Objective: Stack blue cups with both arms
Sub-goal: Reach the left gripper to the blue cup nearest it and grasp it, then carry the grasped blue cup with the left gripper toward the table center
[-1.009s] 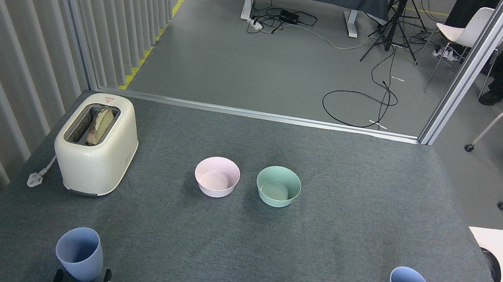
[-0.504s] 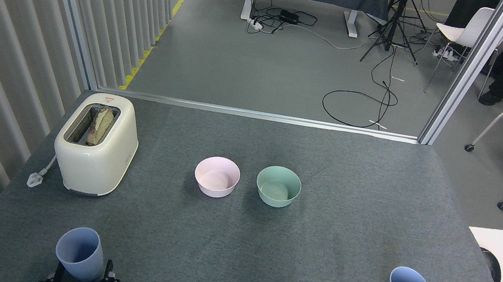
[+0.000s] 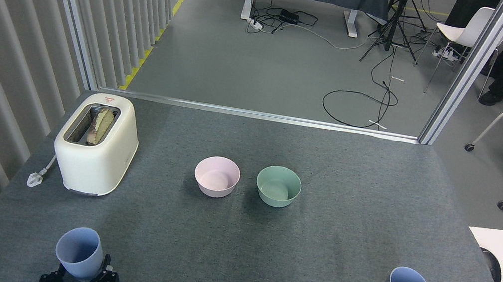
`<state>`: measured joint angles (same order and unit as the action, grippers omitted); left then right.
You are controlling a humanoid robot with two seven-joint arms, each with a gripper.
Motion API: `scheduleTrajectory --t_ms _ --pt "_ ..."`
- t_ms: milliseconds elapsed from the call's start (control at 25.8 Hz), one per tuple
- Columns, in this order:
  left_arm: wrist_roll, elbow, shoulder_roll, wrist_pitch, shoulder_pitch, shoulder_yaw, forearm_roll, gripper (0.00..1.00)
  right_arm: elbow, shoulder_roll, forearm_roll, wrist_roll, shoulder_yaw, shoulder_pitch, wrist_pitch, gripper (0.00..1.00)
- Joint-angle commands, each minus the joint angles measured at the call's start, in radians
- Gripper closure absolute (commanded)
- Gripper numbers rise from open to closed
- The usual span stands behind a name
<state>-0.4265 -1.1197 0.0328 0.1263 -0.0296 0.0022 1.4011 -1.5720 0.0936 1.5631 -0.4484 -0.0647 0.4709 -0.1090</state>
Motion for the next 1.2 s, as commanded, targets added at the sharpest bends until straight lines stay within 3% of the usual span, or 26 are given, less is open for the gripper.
scheduleTrajectory --t_ms 0,116,349,582,737,1164 --pt "0.0 0.0 0.002 0.001 -0.001 -0.001 0.001 0.32 0.001 0.0 0.0 0.001 0.0 0.0 0.0 0.0" --pt "0.0 -0.008 0.002 -0.01 -0.009 -0.001 0.002 0.44 0.001 0.0 0.002 0.001 0.0 0.0 0.0 0.0" --pt "0.005 -0.129 -0.008 -0.025 -0.038 -0.036 0.002 0.44 0.001 0.0 0.002 0.001 0.002 0.0 0.0 0.0" --pt "0.014 -0.193 -0.037 -0.037 -0.095 -0.295 0.013 0.44 0.001 0.0 0.002 0.001 0.02 -0.002 0.015 0.0" --pt "0.014 -0.175 -0.106 -0.036 -0.096 -0.384 0.041 0.44 0.001 0.002 0.002 0.001 0.028 0.0 0.018 0.0" --pt "0.014 0.026 -0.136 -0.03 0.069 -0.49 0.099 0.44 0.003 0.003 0.005 0.001 0.039 -0.003 0.023 0.0"
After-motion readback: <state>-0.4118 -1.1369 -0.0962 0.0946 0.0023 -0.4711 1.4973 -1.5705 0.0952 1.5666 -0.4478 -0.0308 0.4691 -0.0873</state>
